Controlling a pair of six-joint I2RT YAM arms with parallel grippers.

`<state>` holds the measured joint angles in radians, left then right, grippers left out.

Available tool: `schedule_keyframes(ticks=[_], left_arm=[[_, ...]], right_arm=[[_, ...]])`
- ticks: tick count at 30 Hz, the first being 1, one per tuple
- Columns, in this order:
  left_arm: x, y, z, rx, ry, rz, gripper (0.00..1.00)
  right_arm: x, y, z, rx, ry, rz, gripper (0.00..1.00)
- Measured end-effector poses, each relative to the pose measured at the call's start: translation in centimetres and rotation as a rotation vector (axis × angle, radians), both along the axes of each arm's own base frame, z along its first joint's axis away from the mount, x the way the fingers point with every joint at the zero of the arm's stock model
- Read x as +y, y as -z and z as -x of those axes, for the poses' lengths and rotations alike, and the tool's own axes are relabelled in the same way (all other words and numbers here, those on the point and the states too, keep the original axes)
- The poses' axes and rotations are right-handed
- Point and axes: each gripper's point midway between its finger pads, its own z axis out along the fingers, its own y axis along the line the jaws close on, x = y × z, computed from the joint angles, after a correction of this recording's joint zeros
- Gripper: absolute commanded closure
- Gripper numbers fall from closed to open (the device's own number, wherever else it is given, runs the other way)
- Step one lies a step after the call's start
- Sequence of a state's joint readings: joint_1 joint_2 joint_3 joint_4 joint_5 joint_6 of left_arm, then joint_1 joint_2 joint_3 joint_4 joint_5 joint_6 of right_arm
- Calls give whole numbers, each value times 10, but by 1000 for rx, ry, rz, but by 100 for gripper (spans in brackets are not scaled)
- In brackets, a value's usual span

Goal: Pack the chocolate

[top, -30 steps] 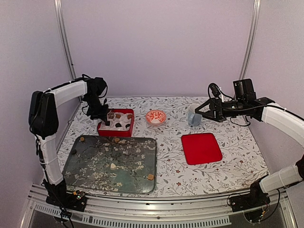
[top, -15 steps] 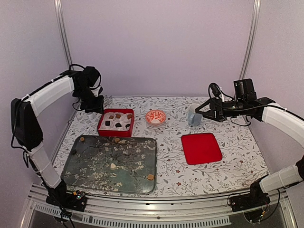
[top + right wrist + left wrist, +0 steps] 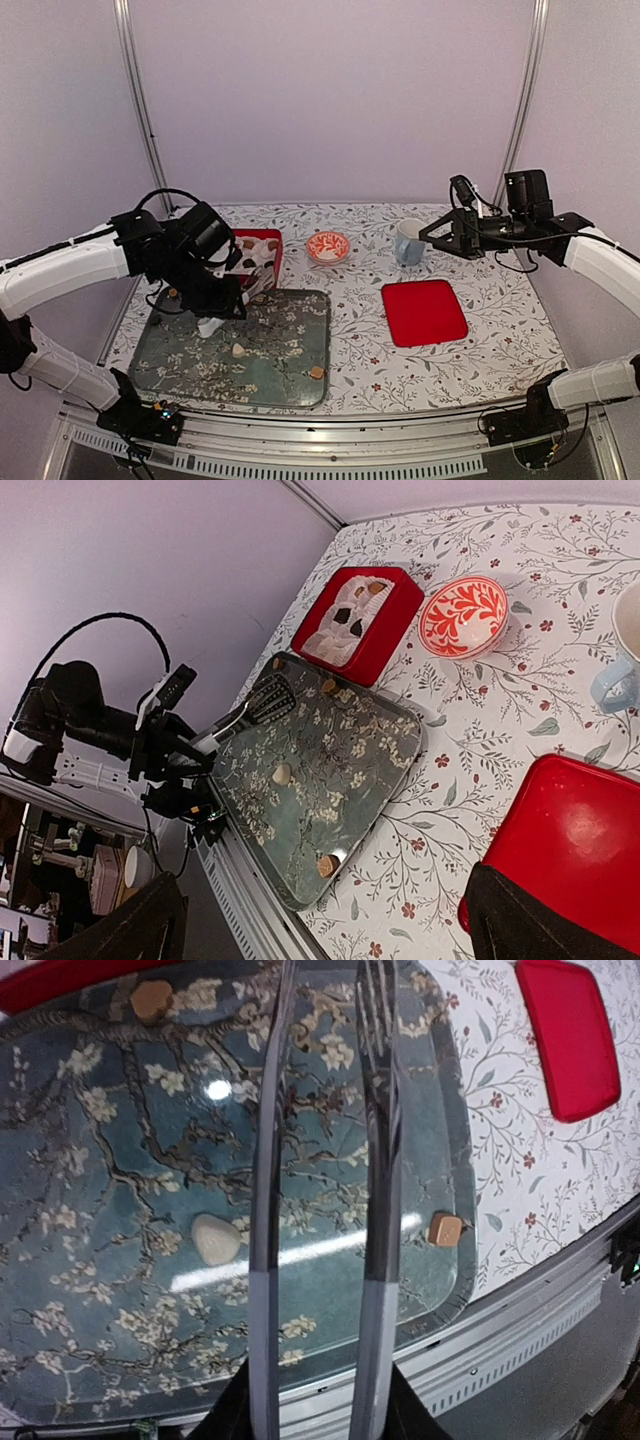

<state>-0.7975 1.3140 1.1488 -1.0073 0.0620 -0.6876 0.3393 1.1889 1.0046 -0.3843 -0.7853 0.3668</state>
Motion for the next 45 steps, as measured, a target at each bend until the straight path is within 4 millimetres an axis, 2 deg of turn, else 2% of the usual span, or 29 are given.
schedule_keyframes(ticks=[4, 8, 15, 23, 25, 31, 36, 42, 45], left_arm=[[-22, 29, 43, 60, 10, 6, 68], [-36, 51, 73, 87, 2, -10, 66], [-62, 78, 98, 101, -43, -35, 65], [-85, 133, 127, 155, -56, -165, 58], [-92, 141, 129, 160, -63, -186, 56], [-106, 143, 140, 166, -65, -214, 48], [-109, 141, 149, 178, -71, -211, 36], [-112, 134, 149, 177, -88, -207, 21], [-110, 132, 148, 170, -98, -218, 10]], right_arm=[[-2, 7, 4, 26, 8, 9, 1], [-5, 10, 7, 36, 19, 17, 1], [-9, 8, 15, 41, 37, 11, 1], [-12, 7, 19, 58, 62, -3, 1], [-13, 4, 21, 56, 65, -11, 1], [-15, 1, 28, 44, 65, -17, 1], [-17, -2, 33, 28, 64, -22, 1], [-18, -5, 35, 17, 62, -26, 1], [-18, -6, 37, 13, 58, -28, 1]])
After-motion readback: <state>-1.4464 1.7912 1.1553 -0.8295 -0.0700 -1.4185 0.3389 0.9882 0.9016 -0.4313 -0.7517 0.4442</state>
